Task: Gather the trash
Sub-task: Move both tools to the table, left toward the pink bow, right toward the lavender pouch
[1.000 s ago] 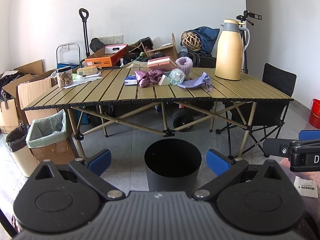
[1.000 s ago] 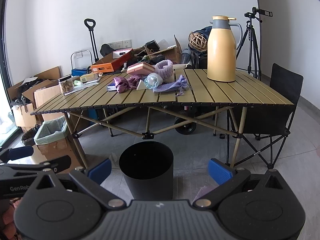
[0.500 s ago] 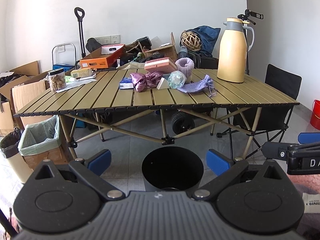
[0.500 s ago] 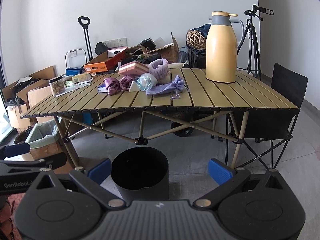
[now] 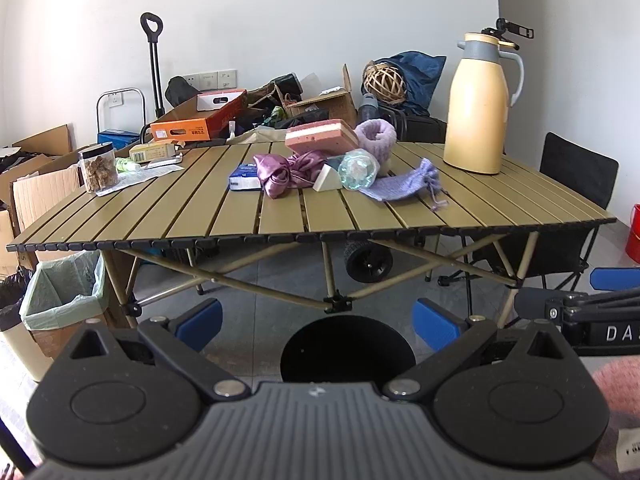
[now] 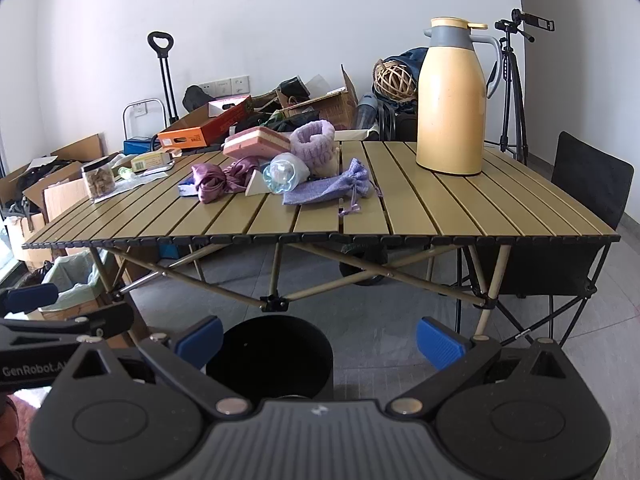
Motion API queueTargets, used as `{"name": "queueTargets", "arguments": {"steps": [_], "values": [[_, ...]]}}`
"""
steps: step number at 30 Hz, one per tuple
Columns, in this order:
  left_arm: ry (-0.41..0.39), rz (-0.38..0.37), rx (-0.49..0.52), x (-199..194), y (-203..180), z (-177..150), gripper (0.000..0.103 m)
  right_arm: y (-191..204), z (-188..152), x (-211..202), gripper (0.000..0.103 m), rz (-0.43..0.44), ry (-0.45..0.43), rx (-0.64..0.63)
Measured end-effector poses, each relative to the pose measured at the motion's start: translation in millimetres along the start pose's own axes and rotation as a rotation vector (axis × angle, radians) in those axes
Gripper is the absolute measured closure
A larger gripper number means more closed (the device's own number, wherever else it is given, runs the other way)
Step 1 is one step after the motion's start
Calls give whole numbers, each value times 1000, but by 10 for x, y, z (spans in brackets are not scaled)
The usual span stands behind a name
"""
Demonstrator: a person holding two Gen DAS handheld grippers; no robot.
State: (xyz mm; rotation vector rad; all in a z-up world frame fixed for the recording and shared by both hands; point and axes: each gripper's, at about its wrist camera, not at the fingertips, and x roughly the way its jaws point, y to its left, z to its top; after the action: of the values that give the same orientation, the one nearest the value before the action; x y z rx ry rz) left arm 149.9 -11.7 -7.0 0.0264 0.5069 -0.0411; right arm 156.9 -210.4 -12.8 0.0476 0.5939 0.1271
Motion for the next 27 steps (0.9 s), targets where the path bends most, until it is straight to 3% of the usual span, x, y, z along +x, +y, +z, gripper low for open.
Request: {"name": "queueTargets", "arguments": {"steps": [15, 27], "values": [[-96, 48, -30, 400, 111, 495, 0, 14, 474, 372, 0, -3, -81, -43], [-191, 95, -110, 672, 268, 878, 0, 45, 898, 699, 0, 25, -167, -19]]}}
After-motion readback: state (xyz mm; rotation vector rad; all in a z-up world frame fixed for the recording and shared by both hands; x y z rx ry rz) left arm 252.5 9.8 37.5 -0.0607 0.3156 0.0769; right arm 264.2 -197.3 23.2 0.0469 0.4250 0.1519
